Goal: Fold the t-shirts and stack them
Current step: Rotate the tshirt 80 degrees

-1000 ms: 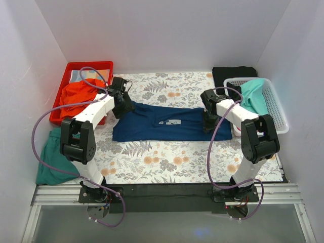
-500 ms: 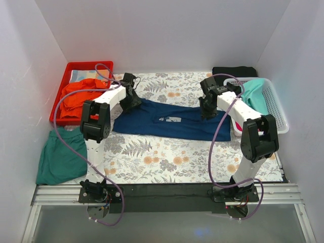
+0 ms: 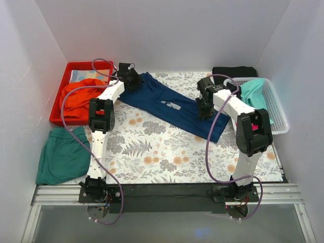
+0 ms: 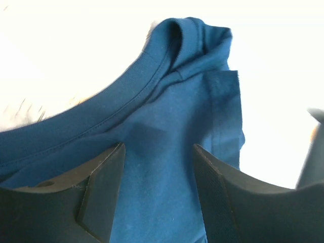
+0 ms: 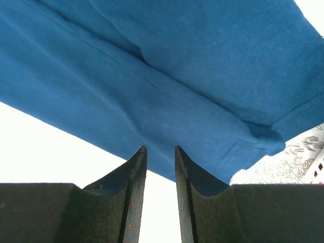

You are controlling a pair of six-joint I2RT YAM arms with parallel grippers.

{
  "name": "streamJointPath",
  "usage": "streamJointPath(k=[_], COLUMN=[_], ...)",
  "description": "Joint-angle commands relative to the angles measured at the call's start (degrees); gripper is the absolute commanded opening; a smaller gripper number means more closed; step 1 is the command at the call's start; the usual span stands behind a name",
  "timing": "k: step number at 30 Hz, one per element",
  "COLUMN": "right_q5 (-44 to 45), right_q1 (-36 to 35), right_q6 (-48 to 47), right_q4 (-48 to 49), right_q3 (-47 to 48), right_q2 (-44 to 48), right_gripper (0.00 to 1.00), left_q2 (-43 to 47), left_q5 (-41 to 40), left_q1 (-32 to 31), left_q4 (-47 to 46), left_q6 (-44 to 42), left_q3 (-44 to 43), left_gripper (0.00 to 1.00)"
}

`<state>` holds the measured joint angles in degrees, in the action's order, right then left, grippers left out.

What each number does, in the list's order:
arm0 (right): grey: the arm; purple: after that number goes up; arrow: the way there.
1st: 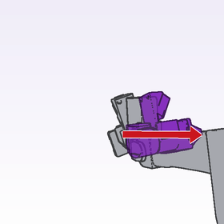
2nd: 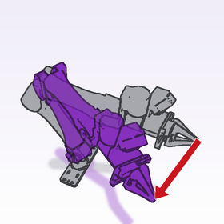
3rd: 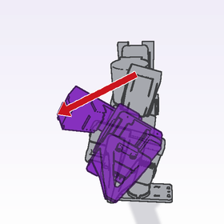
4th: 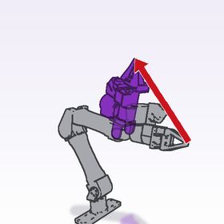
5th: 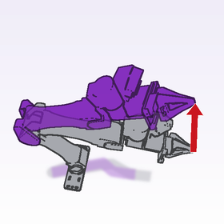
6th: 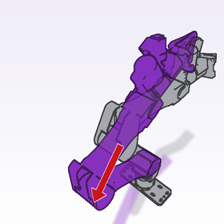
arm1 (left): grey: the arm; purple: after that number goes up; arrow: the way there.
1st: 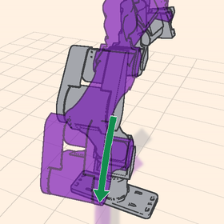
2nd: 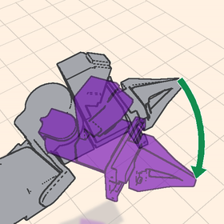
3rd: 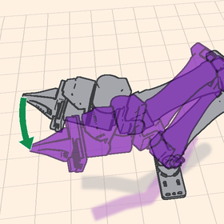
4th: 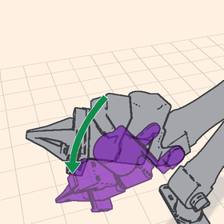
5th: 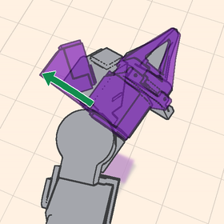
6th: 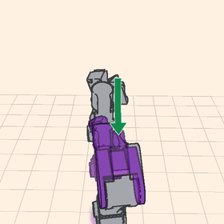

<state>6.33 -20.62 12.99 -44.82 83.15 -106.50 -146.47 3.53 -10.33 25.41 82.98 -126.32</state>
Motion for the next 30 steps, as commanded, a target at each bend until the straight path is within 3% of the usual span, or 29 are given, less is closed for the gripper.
streamJointPath(k=[1,7,13,18,24,30], right_q5=[0.01,0.17,-0.87,-3.69,-9.65,-15.55], right_q1=[-0.38,-2.22,-2.84,-6.7,-15.04,-22.78], right_q6=[-2.01,-1.57,-0.6,-0.25,0.28,0.89], right_q4=[-0.09,-0.89,-1.06,-1.24,-2.38,-3.35], right_q3=[0.26,-5.62,-10.72,-13.37,-15.39,-11.09], right_q2=[-2.39,-1.7,-1.7,0.32,3.4,1.47], right_gripper=[0.35,0.35,0.34,0.34,0.34,0.34], left_q2=[-3.82,-6.1,-5.41,1.97,6.37,9.45], left_q5=[13.15,25.1,28.9,26.88,25.39,22.49], left_q1=[1.19,2.68,3.3,3.91,4.7,4.79], left_q4=[-13.08,-30.05,-39.47,-40.97,-33.96,-28.59], left_q6=[-0.89,5.34,9.13,5.97,2.89,-0.45], left_q3=[4.77,3.54,4.5,10.04,4.79,3.98], left_gripper=[0.55,0.58,0.61,0.63,0.64,0.64])
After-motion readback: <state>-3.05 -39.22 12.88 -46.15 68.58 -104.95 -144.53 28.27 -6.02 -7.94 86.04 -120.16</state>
